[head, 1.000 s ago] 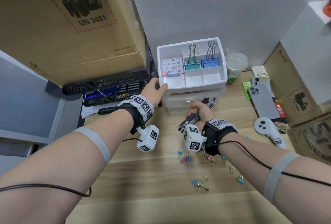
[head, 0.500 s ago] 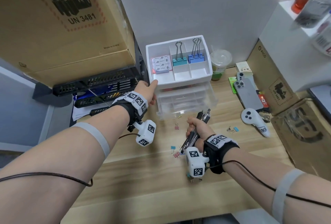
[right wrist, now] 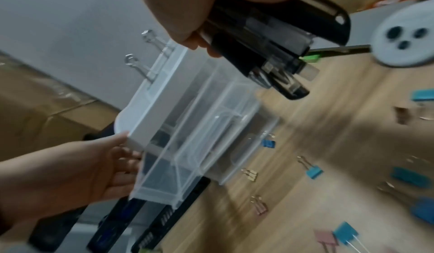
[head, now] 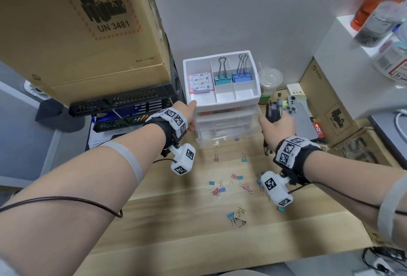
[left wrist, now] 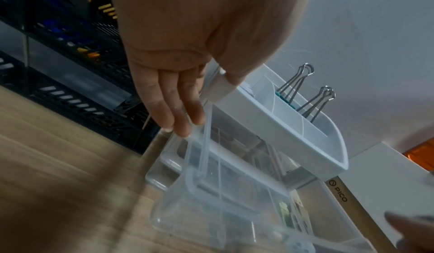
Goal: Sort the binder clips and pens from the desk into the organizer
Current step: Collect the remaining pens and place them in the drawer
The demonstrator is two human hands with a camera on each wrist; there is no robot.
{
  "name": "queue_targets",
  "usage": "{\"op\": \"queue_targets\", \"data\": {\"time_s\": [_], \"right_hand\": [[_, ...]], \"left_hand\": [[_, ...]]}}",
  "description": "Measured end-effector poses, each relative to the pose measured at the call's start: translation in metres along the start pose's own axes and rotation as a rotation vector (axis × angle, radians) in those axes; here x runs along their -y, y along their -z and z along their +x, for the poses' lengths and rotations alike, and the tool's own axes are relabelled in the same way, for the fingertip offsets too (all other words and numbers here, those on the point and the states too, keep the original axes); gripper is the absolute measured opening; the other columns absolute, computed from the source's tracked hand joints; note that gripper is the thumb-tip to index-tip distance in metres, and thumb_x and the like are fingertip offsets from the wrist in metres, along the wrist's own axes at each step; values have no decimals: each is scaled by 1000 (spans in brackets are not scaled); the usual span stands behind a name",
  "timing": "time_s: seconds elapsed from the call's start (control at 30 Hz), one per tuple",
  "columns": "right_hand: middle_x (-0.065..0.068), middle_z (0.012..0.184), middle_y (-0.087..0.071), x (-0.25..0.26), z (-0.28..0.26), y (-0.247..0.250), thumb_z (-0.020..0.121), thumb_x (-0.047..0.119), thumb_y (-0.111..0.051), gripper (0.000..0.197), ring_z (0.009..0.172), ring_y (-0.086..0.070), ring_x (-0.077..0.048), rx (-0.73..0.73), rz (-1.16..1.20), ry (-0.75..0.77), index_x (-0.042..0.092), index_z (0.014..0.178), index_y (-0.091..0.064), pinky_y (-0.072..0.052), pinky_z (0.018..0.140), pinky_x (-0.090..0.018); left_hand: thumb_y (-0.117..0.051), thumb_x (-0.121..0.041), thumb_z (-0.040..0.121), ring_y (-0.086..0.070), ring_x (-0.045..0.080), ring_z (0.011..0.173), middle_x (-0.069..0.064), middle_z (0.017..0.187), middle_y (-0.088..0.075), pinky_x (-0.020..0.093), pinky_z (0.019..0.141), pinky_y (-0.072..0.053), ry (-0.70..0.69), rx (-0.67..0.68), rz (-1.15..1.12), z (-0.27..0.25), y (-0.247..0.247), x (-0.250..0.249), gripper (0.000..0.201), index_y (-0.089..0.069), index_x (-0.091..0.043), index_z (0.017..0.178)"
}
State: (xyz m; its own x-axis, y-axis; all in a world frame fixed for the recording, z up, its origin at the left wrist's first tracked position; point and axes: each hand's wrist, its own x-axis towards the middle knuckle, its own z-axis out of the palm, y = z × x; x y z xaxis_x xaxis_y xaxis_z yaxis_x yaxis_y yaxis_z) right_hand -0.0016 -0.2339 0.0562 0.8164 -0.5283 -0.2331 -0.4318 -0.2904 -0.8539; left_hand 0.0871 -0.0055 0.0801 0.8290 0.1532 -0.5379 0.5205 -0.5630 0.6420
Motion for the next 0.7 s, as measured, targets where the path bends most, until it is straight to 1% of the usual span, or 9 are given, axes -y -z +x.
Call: {"op": "queue_targets", "data": {"time_s": [0.07,0.13,0.2,0.27,0.37,0.43,0.5,0.6,0.7], "right_hand": [[-1,70,-61,21,-2,-7,89,23,-65,21,65,-57,-19,79,-5,106,20,72,-54,-43,58,-25],[5,68,-58,44,-7,-17,90,23,-65,21,61,-52,-12,169,-18,219,21,73,-54,-41,58,-23],[7,71,-61,64,-9,-35,90,26,-67,19,63,-56,-9,273,-11,317,26,75,-55,-46,60,-24],[9,73,-61,78,-9,-55,89,26,-69,20,64,-56,-7,360,-24,406,30,76,-55,-47,61,-23],[8,74,-62,83,-1,-77,86,24,-72,19,69,-59,-11,451,-154,546,28,76,-56,-50,68,-27],[4,78,-64,75,11,-86,86,25,-71,12,77,-62,-20,509,-331,617,27,85,-59,-52,73,-31],[3,82,-64,62,24,-87,87,28,-69,9,82,-64,-23,553,-578,663,25,90,-62,-52,73,-31],[1,89,-68,50,36,-88,86,30,-67,16,88,-67,-25,652,-919,656,23,100,-66,-54,75,-31],[0,95,-71,43,41,-91,84,29,-67,21,86,-68,-25,705,-1030,593,26,104,-68,-58,77,-34]], "left_hand": [[-40,-44,101,-72,37,79,21,91,-76,46,87,-59,25,32,11,0,4,-3,51,-55,-3,75],[-40,-43,103,-69,36,78,22,95,-76,41,81,-58,45,64,8,2,5,-4,50,-52,-3,76],[-40,-43,103,-66,34,75,23,97,-75,35,69,-57,48,88,1,4,7,-2,49,-53,1,85],[-42,-45,102,-66,32,72,23,95,-75,33,63,-56,39,112,-14,7,9,1,49,-55,3,99],[-48,-50,98,-65,30,66,22,88,-75,36,67,-58,29,113,-19,13,11,6,57,-63,6,98],[-51,-54,97,-66,31,69,24,90,-74,43,78,-60,21,103,-6,15,14,8,55,-63,-1,86],[-51,-56,96,-68,31,73,23,94,-75,49,85,-60,13,106,26,16,17,9,52,-60,-7,82],[-49,-56,96,-67,29,73,19,94,-74,46,85,-58,3,141,16,19,20,10,43,-58,-13,97],[-50,-57,96,-66,26,72,16,94,-73,43,83,-58,10,171,-6,21,21,12,46,-54,-15,114]]}}
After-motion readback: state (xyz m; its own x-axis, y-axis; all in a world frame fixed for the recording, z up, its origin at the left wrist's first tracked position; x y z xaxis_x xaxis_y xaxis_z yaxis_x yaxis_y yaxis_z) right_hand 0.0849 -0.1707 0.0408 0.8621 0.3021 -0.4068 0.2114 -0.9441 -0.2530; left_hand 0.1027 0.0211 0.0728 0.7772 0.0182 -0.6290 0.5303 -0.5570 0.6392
